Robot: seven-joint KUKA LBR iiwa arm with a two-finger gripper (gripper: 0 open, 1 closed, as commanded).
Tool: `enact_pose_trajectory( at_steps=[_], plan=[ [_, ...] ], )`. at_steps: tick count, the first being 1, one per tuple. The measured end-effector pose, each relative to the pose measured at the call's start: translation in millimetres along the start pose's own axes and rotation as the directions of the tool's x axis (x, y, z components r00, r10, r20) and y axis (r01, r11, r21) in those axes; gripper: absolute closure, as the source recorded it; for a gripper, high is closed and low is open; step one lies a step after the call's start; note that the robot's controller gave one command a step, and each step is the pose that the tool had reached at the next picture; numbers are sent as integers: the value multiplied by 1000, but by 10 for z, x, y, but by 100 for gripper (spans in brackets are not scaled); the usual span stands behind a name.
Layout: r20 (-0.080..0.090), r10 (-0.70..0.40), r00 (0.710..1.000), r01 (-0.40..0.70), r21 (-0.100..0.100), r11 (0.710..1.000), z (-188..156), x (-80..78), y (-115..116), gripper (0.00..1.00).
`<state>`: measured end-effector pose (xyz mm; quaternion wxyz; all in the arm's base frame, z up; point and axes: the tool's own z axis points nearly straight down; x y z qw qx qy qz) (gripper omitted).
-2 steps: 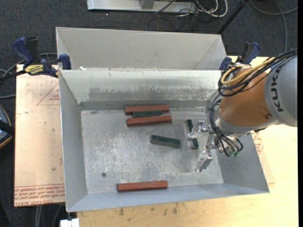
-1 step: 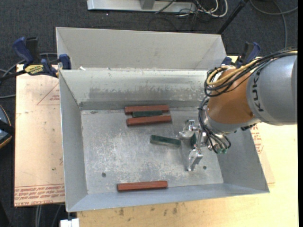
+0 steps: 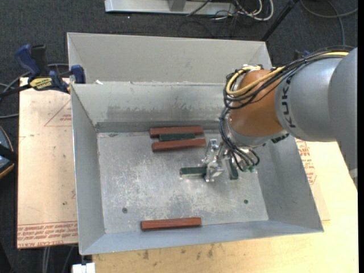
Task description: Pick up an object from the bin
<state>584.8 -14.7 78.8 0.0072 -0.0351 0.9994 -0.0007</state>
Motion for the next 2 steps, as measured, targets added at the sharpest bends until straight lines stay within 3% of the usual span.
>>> enact_pose_trajectory(
  at_steps=[1, 2],
  plan=[
    [0, 0, 1000, 0, 0, 1000, 0, 0, 0, 100],
    [-2, -26, 1000, 26, -1, 1000, -1699, -217, 68, 100]
  ],
)
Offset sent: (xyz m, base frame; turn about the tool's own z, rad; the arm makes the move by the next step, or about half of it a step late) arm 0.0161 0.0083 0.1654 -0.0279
